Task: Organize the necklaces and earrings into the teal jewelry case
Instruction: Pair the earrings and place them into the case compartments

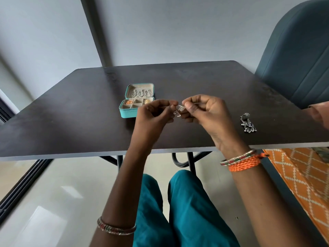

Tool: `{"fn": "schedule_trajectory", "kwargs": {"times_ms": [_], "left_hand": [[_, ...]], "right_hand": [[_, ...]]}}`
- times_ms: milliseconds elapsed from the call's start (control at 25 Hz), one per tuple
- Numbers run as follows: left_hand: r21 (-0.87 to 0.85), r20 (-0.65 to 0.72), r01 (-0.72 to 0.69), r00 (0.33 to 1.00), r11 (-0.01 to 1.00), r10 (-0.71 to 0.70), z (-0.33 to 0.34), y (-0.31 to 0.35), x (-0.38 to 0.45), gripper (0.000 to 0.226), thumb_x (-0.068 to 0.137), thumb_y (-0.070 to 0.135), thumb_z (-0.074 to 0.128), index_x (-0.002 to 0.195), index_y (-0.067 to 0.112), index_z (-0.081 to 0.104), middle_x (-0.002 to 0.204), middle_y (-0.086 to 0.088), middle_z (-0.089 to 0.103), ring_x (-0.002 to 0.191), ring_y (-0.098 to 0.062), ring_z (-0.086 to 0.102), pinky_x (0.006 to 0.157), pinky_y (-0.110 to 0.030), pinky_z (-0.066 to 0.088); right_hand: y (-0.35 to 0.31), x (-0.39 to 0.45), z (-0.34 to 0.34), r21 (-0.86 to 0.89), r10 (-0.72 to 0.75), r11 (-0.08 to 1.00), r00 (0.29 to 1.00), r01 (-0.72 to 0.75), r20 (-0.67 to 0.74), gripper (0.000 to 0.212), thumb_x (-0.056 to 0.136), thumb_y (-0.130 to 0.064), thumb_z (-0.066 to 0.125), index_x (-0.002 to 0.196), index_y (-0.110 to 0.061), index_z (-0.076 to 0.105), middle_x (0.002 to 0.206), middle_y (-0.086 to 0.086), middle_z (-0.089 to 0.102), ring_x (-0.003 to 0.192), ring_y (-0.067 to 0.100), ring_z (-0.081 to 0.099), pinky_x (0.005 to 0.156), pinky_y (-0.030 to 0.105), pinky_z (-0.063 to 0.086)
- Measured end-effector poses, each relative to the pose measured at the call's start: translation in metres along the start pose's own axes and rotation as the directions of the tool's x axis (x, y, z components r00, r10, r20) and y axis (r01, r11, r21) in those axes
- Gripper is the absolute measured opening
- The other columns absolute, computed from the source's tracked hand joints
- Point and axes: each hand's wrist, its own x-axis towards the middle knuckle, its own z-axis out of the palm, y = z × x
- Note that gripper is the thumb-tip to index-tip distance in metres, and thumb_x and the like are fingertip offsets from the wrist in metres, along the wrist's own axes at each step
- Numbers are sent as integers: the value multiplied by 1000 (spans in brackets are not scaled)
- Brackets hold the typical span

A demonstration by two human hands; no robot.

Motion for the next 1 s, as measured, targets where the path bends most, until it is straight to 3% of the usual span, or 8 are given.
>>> {"fn": "schedule_trajectory", "kwargs": {"times_ms": [120, 360, 560, 720, 880, 1000], "left_hand": [[-51, 80, -57, 995, 997, 61, -8, 24, -13, 14, 89, 3, 58, 97, 10, 68, 73, 8, 68, 64, -1, 60, 61, -12, 48], [207, 43, -174, 985, 963, 169, -19, 37, -23, 17, 88, 5, 63, 96, 19, 69, 86, 1, 71, 73, -6, 63, 70, -15, 51], [126, 96, -70, 994, 990, 58, -18, 34, -31, 25, 89, -3, 57, 105, 13, 65, 86, -7, 68, 70, -4, 62, 68, -13, 51], [5, 139, 66, 988, 998, -66, -26, 32, -35, 33, 92, -11, 46, 99, 15, 66, 90, -7, 67, 81, -7, 65, 75, -16, 54], [22, 174, 73, 982, 997, -75, -33, 35, -40, 29, 91, -7, 50, 103, 13, 67, 103, -13, 70, 92, -15, 68, 79, -18, 54], [65, 174, 40, 983, 997, -51, -38, 35, -40, 25, 88, 1, 57, 111, 7, 65, 103, -13, 71, 95, -18, 69, 80, -19, 54]], "right_hand": [[-21, -15, -3, 14, -78, 997, 997, 77, 23, 10, 87, -5, 63, 88, -12, 70, 75, 2, 71, 65, 9, 67, 62, 18, 53], [-38, -27, -5, -256, -232, 933, 967, 252, 106, 12, 86, -8, 66, 94, -14, 72, 81, -4, 73, 74, 8, 71, 63, 14, 52], [-35, -28, -1, -131, -84, 986, 988, 101, 127, 12, 88, -5, 62, 89, -12, 71, 71, 0, 72, 63, 15, 70, 56, 21, 55], [-37, -33, -3, -77, 75, 995, 971, -58, 226, 27, 94, 4, 47, 95, -9, 70, 89, 7, 73, 77, 20, 73, 67, 26, 59], [-43, -37, -3, -125, 104, 990, 954, -71, 281, 36, 94, 11, 40, 101, -9, 69, 95, 9, 73, 82, 18, 73, 70, 24, 59], [-45, -37, -1, -139, 87, 989, 953, -48, 289, 31, 92, 9, 46, 102, -9, 69, 94, 8, 73, 81, 17, 73, 70, 24, 59]]}}
